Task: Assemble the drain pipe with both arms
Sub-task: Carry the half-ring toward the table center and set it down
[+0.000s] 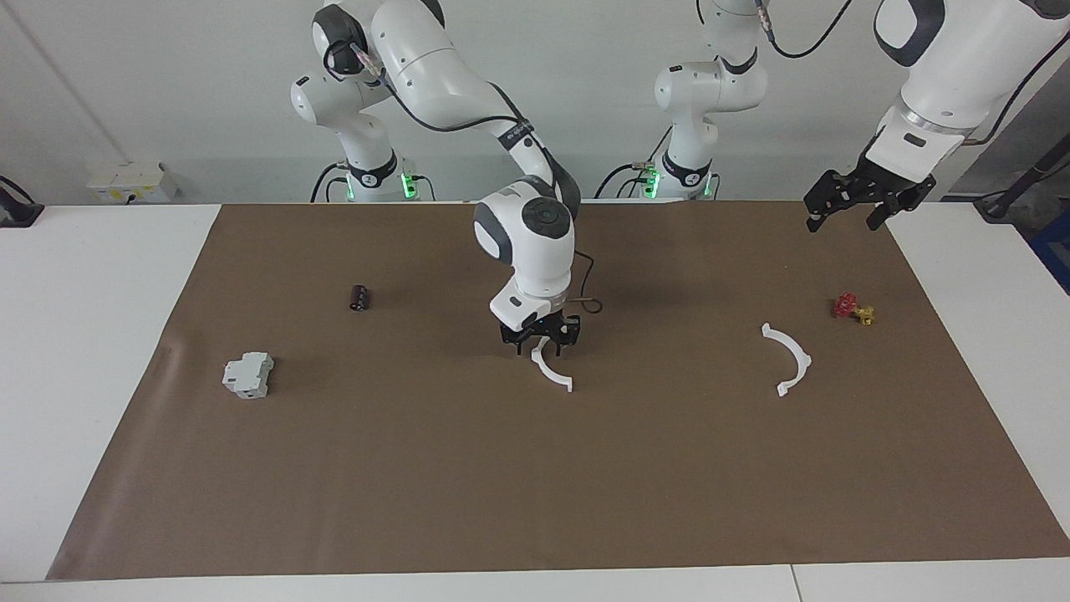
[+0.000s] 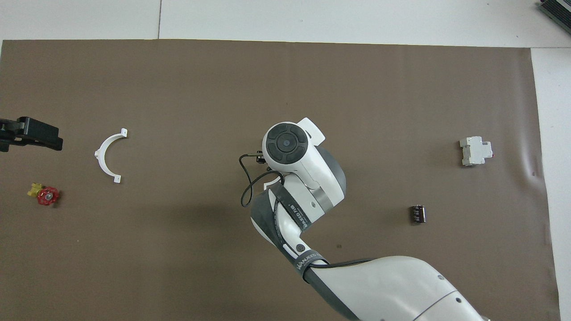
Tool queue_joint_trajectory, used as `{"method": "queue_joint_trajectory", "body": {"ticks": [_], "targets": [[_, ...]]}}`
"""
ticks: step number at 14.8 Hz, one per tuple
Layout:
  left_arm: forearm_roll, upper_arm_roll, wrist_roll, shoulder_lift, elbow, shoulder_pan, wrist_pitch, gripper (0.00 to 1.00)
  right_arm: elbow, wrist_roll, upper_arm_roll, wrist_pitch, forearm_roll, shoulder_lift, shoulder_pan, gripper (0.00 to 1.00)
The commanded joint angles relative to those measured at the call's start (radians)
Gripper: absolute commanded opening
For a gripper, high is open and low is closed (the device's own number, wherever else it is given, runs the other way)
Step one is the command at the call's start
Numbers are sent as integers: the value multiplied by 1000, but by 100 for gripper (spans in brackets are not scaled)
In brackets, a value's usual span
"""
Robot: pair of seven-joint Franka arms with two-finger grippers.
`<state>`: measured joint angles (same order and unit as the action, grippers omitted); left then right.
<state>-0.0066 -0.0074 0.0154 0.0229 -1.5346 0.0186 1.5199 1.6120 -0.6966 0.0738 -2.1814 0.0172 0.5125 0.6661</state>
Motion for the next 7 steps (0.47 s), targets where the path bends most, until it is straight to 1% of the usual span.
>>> {"method": "queue_joint_trajectory", "body": {"ticks": [1,3,6,7], "targets": [[-1,-3,2,-63,-114,-11,84,100,22,25,1,112,9,-153,-48,100],[-1,16,0,-96,-195,-11,162,100,22,86,1,182,10,-234,-130,100],[-1,21,-2,-145,-335,-55,304,100,20,239,3,267,9,-322,-273,100],[-1,21,-5,-152,-378,-60,344,100,20,293,3,302,3,-345,-317,100]]}}
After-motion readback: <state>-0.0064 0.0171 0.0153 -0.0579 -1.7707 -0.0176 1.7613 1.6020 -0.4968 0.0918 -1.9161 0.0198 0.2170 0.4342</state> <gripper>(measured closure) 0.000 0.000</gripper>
